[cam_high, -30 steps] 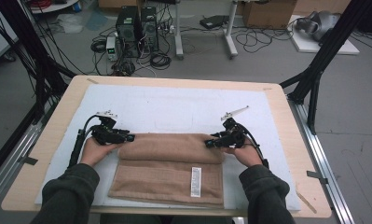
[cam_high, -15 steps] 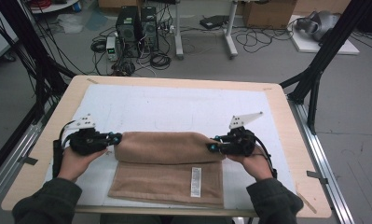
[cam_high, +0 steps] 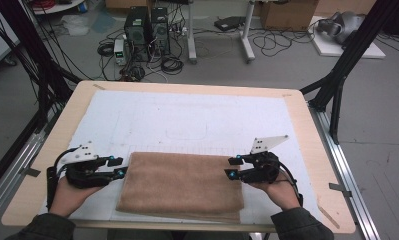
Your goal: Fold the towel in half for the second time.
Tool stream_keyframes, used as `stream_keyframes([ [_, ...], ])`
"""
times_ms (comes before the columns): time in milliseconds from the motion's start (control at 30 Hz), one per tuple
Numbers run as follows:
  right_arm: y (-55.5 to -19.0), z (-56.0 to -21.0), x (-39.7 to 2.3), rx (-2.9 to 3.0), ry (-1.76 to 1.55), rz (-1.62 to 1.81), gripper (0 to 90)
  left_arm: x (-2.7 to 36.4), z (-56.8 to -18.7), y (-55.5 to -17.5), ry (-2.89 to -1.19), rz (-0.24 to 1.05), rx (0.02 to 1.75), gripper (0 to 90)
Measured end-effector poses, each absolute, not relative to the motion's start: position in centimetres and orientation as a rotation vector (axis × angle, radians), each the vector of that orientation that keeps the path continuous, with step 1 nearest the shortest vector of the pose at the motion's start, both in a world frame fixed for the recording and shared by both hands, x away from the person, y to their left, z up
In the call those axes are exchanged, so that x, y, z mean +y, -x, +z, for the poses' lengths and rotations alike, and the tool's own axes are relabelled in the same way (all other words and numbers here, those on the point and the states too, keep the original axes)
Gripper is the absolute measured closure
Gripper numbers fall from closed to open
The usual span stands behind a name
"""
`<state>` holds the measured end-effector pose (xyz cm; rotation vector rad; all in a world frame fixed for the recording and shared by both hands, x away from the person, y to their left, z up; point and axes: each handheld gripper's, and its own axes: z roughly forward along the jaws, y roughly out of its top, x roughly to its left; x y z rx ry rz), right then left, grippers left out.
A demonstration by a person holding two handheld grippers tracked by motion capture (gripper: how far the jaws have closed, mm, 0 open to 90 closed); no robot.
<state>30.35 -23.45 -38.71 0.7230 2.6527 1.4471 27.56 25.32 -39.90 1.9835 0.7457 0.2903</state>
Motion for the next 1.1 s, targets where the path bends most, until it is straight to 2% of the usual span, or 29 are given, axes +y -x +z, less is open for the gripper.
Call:
stream_keyframes([
  [167, -31.6, -41.0, -23.7, 2.591, -0.811, 1.332, 47.0, 23.6, -41.5, -29.3, -2.067, 0.376, 0.763, 53.5],
  [233, -31.9, -41.7, -23.8, 2.570, -0.825, 1.288, 46.3, 23.1, -41.8, -30.0, -2.067, 0.396, 0.771, 50.7],
  [367, -33.1, -42.6, -23.9, 2.582, -0.888, 1.295, 43.4, 22.6, -42.4, -31.8, -2.052, 0.432, 0.803, 50.8],
  [400, -33.3, -42.8, -23.9, 2.586, -0.890, 1.290, 43.2, 22.6, -42.7, -32.4, -2.059, 0.418, 0.824, 50.4],
  [533, -34.3, -43.8, -24.2, 2.597, -0.966, 1.247, 36.2, 22.3, -44.1, -33.6, -2.107, 0.335, 0.914, 39.2],
  [567, -34.5, -44.1, -24.3, 2.608, -0.997, 1.266, 36.8, 22.5, -44.2, -33.6, -2.097, 0.329, 0.908, 39.4],
  [633, -34.8, -44.5, -24.2, 2.649, -1.020, 1.287, 43.1, 22.7, -44.3, -33.6, -2.083, 0.293, 0.911, 44.5],
  [667, -34.9, -44.6, -24.2, 2.649, -1.019, 1.298, 53.2, 22.7, -44.2, -33.6, -2.077, 0.284, 0.907, 51.0],
  [700, -34.8, -44.5, -24.2, 2.659, -1.009, 1.325, 67.3, 22.7, -44.1, -33.4, -2.072, 0.294, 0.901, 60.9],
  [767, -34.6, -44.2, -23.9, 2.662, -0.935, 1.309, 72.7, 22.4, -43.8, -33.1, -2.070, 0.318, 0.895, 74.9],
  [933, -35.3, -42.8, -24.2, 2.582, -0.928, 1.263, 74.0, 21.9, -43.0, -33.6, -1.955, 0.345, 0.941, 78.9],
  [1100, -39.1, -40.4, -24.6, 2.530, -0.952, 1.205, 73.8, 20.9, -41.2, -36.7, -1.903, 0.404, 0.977, 79.0],
])
